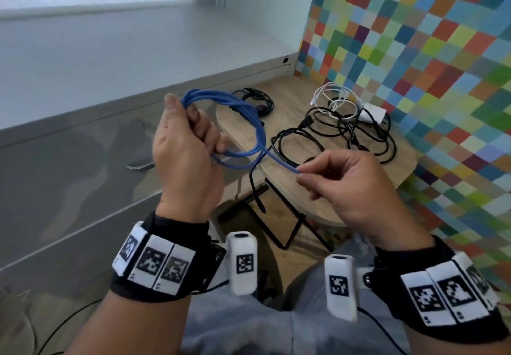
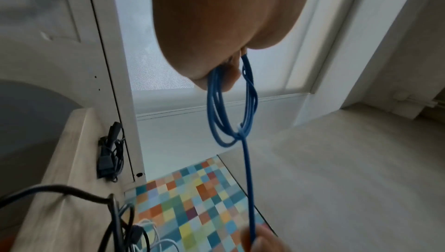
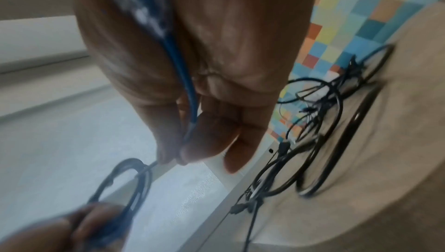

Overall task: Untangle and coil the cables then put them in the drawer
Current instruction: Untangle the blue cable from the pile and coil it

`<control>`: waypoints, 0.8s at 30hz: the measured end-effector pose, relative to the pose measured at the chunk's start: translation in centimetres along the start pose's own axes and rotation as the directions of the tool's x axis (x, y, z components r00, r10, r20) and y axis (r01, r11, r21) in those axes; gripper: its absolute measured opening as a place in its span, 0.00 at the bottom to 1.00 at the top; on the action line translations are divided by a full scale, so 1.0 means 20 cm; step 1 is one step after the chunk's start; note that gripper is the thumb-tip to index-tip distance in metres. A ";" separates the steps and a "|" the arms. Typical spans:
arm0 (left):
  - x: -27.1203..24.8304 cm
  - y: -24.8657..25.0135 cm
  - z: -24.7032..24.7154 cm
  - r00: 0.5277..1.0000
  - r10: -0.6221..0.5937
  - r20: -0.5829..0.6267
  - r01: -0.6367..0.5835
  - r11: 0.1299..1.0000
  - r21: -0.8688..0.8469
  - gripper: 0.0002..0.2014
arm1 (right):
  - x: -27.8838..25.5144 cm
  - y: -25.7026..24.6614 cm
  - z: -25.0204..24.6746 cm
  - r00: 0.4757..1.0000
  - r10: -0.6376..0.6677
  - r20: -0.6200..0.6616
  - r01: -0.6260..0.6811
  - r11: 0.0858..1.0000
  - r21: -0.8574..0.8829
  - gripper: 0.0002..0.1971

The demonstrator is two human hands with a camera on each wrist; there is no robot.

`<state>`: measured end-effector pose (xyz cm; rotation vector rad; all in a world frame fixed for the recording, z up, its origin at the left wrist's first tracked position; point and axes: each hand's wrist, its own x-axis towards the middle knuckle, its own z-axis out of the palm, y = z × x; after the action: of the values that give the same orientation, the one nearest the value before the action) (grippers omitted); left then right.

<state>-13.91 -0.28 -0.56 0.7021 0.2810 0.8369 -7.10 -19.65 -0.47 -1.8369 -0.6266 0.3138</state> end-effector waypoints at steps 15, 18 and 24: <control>-0.20 -0.12 0.25 0.981 -0.031 0.190 0.060 0.987 -0.148 0.25 | 0.00 0.02 0.02 0.984 -0.002 -0.180 0.025 0.992 0.125 0.06; -0.20 -0.16 0.27 0.984 -0.028 0.174 0.052 0.989 -0.135 0.25 | -0.02 0.00 0.05 0.997 0.058 -0.051 -0.023 0.853 0.522 0.12; -0.19 -0.20 0.28 0.971 -0.088 0.222 0.111 0.989 -0.096 0.24 | 0.00 -0.01 0.02 0.993 0.061 -0.106 0.004 0.847 0.532 0.13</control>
<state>-11.38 -7.62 0.88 0.6662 0.0727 0.6678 -7.46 -19.27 -0.45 -1.3149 -0.3769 0.3544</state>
